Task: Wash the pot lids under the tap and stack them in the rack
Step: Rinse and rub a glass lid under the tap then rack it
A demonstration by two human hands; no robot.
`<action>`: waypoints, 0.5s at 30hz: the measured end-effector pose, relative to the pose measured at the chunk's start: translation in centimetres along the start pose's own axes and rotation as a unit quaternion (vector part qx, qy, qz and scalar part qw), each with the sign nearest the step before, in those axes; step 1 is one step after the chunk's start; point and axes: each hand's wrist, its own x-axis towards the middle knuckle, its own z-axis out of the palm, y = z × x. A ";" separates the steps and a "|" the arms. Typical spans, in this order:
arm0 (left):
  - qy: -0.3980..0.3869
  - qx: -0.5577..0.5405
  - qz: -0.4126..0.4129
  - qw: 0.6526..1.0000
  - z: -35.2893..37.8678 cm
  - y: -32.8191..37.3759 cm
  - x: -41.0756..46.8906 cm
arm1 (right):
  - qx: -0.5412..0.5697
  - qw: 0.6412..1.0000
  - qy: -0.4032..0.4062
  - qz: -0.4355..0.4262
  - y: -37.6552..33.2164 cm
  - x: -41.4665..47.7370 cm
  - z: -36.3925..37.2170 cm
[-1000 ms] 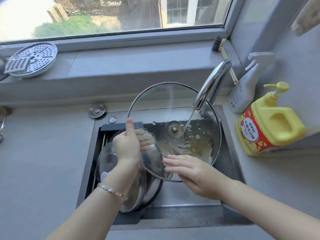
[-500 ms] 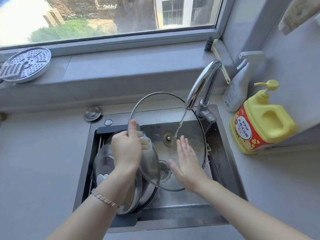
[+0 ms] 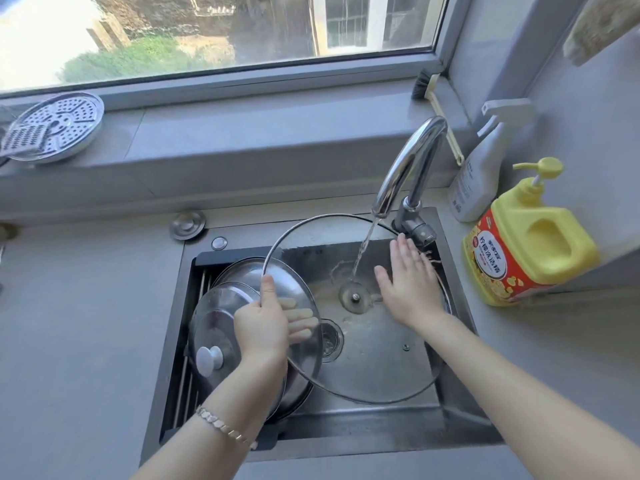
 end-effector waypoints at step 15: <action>0.026 0.028 -0.002 0.999 1.2 -1.8 -0.4 | 0.032 0.926 -0.092 -0.364 -7.4 -3.4 0.9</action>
